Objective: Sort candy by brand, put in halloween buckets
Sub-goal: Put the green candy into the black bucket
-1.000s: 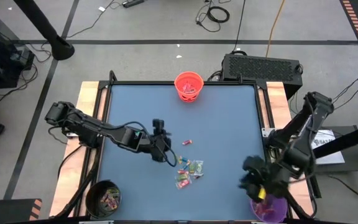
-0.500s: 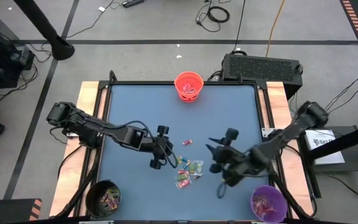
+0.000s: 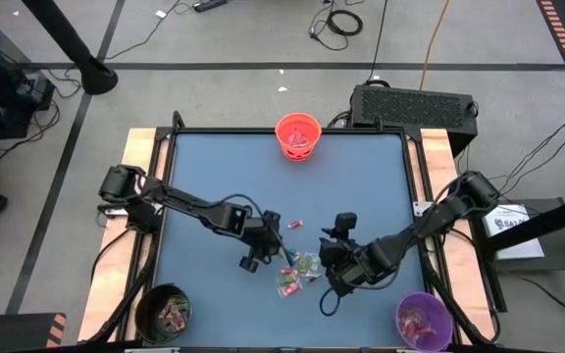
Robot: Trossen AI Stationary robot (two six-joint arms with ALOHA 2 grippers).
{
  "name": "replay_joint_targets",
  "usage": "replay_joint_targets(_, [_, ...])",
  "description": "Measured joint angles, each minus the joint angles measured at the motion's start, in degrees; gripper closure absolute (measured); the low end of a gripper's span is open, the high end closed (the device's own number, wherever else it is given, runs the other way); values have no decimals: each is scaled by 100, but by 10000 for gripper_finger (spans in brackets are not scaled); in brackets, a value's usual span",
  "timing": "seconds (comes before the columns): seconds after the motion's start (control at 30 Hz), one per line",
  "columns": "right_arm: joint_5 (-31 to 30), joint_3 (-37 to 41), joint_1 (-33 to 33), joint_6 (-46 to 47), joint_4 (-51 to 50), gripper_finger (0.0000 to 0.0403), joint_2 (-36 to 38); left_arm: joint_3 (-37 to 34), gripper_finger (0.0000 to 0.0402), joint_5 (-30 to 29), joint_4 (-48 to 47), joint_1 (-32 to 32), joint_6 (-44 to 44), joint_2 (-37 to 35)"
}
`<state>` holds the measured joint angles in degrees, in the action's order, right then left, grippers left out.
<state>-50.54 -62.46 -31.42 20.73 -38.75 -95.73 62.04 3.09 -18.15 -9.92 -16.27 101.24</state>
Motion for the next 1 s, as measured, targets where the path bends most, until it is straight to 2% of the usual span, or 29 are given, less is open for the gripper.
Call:
replay_joint_targets(0.53, [-15,-1,-2,4,75,277,119,2,249,1142,637,506,-255,863])
replay_joint_targets(0.87, [-28,0,-2,2,88,277,119,11,252,1240,805,573,-365,991])
replay_joint_targets(1.0, [-28,-1,-2,2,86,277,121,14,281,1350,753,594,-412,996])
